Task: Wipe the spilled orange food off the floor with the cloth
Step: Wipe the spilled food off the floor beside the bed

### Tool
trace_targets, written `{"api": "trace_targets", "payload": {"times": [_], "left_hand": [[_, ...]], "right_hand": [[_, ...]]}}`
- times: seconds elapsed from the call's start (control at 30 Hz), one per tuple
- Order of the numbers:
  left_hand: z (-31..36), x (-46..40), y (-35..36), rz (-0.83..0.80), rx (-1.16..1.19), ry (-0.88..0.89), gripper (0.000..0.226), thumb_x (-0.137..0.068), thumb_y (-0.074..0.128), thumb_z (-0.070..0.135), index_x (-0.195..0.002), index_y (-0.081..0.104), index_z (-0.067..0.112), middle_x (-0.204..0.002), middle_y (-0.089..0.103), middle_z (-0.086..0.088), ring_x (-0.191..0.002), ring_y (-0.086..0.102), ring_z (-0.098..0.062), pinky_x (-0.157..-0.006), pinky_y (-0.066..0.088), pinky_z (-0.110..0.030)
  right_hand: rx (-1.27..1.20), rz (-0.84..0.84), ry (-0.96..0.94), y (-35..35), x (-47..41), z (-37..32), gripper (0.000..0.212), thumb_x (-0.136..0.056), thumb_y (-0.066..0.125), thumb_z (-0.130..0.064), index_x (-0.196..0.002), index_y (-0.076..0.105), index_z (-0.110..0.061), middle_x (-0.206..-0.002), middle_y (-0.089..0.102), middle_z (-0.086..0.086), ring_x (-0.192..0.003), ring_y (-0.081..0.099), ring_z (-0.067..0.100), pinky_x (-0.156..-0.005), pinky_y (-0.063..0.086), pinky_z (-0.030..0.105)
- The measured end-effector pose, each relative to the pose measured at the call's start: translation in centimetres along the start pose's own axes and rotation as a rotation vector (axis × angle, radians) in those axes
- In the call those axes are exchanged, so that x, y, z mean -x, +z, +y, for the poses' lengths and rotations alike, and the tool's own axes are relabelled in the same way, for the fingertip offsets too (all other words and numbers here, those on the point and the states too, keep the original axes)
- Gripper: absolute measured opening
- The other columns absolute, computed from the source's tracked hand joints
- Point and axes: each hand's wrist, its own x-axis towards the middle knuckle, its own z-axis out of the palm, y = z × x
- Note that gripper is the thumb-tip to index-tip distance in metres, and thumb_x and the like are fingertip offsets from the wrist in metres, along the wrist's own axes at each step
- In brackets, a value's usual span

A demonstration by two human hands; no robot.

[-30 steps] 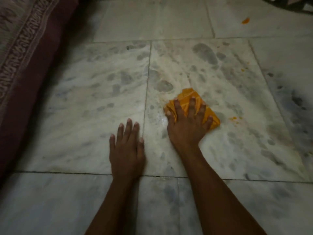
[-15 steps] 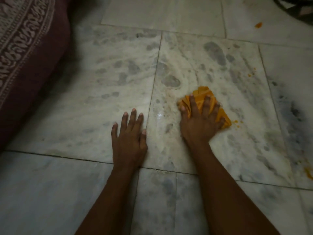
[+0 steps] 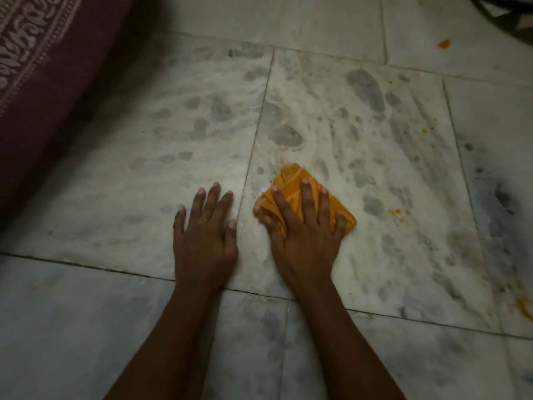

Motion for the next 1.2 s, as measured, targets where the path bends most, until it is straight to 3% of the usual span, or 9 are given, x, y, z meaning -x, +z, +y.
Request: {"api": "trace_targets", "payload": {"times": [0.17,0.37,0.57,0.7,0.8,0.93,1.07,1.13,1.2], "left_hand": [[0.6,-0.3,0.0,0.021,-0.018,-0.004,0.061,-0.099,0.038,0.039,-0.159,0.038,0.029,-0.171,0.026,0.005,-0.159,0.021,-0.017,-0.126,0.017,-0.053],[0.7,-0.2,-0.3,-0.011,-0.044,-0.015,0.060,-0.099,0.042,0.037,-0.158,0.040,0.029,-0.171,0.028,0.005,-0.159,0.023,-0.016,-0.126,0.017,-0.051],[0.2,-0.2,-0.3,-0.008,-0.002,0.001,0.061,-0.099,0.037,0.040,-0.159,0.037,0.030,-0.172,0.026,0.006,-0.160,0.019,-0.016,-0.127,0.012,-0.051],[0.1,-0.1,-0.1,-0.031,-0.009,0.013,0.060,-0.100,0.036,0.039,-0.159,0.037,0.029,-0.172,0.026,0.005,-0.159,0.019,-0.016,-0.126,0.013,-0.052],[0.4,0.0,-0.8,-0.043,-0.003,0.007,0.060,-0.100,0.035,0.039,-0.159,0.038,0.029,-0.172,0.025,0.005,-0.159,0.019,-0.017,-0.126,0.012,-0.052],[0.3,0.3,-0.8,-0.074,-0.002,0.014,0.062,-0.100,0.030,0.041,-0.161,0.035,0.029,-0.172,0.023,0.006,-0.160,0.017,-0.018,-0.126,0.010,-0.052],[-0.3,0.1,-0.1,-0.047,-0.023,0.044,0.058,-0.103,0.033,0.040,-0.160,0.035,0.030,-0.172,0.024,0.006,-0.160,0.017,-0.018,-0.125,0.011,-0.053],[-0.6,-0.4,0.1,-0.075,-0.025,0.049,0.055,-0.107,0.035,0.037,-0.162,0.032,0.029,-0.173,0.021,0.007,-0.160,0.014,-0.018,-0.126,0.009,-0.053],[-0.6,0.3,0.0,-0.134,-0.085,0.107,0.059,-0.108,0.024,0.043,-0.165,0.024,0.029,-0.174,0.015,0.007,-0.161,0.011,-0.022,-0.126,0.009,-0.055]], "right_hand": [[-0.018,-0.012,-0.013,0.2,-0.4,-0.5,0.056,-0.101,0.036,-0.069,-0.156,0.031,-0.056,-0.173,0.021,-0.003,-0.160,0.016,0.030,-0.122,0.016,0.062],[-0.003,-0.080,-0.157,-3.1,9.1,3.2,0.056,-0.101,0.039,-0.068,-0.155,0.030,-0.057,-0.173,0.020,-0.004,-0.160,0.017,0.026,-0.120,0.022,0.058],[-0.010,0.005,0.081,-0.3,1.9,0.6,0.055,-0.100,0.038,-0.067,-0.154,0.037,-0.054,-0.172,0.026,-0.001,-0.158,0.022,0.035,-0.118,0.017,0.064],[0.021,-0.062,-0.145,-1.3,7.4,0.8,0.055,-0.103,0.035,-0.066,-0.157,0.027,-0.056,-0.174,0.016,-0.004,-0.161,0.012,0.029,-0.122,0.017,0.062],[0.077,-0.088,-0.282,-4.9,14.5,6.0,0.058,-0.100,0.034,-0.072,-0.156,0.029,-0.057,-0.173,0.020,-0.006,-0.160,0.020,0.026,-0.119,0.027,0.059],[0.186,-0.109,-0.060,-6.4,13.7,11.7,0.062,-0.096,0.030,-0.077,-0.155,0.027,-0.059,-0.174,0.019,-0.005,-0.157,0.025,0.031,-0.115,0.030,0.057],[0.065,-0.015,0.176,-2.2,5.9,6.4,0.060,-0.095,0.030,-0.074,-0.152,0.037,-0.057,-0.172,0.026,0.000,-0.154,0.028,0.041,-0.115,0.017,0.062],[0.009,0.077,0.043,-0.7,5.9,3.0,0.054,-0.097,0.039,-0.070,-0.145,0.052,-0.051,-0.167,0.037,0.003,-0.151,0.036,0.041,-0.112,0.020,0.061],[0.013,0.082,-0.173,-1.3,11.1,2.8,0.051,-0.097,0.045,-0.068,-0.145,0.051,-0.054,-0.167,0.037,-0.002,-0.152,0.036,0.035,-0.111,0.026,0.059]]}}
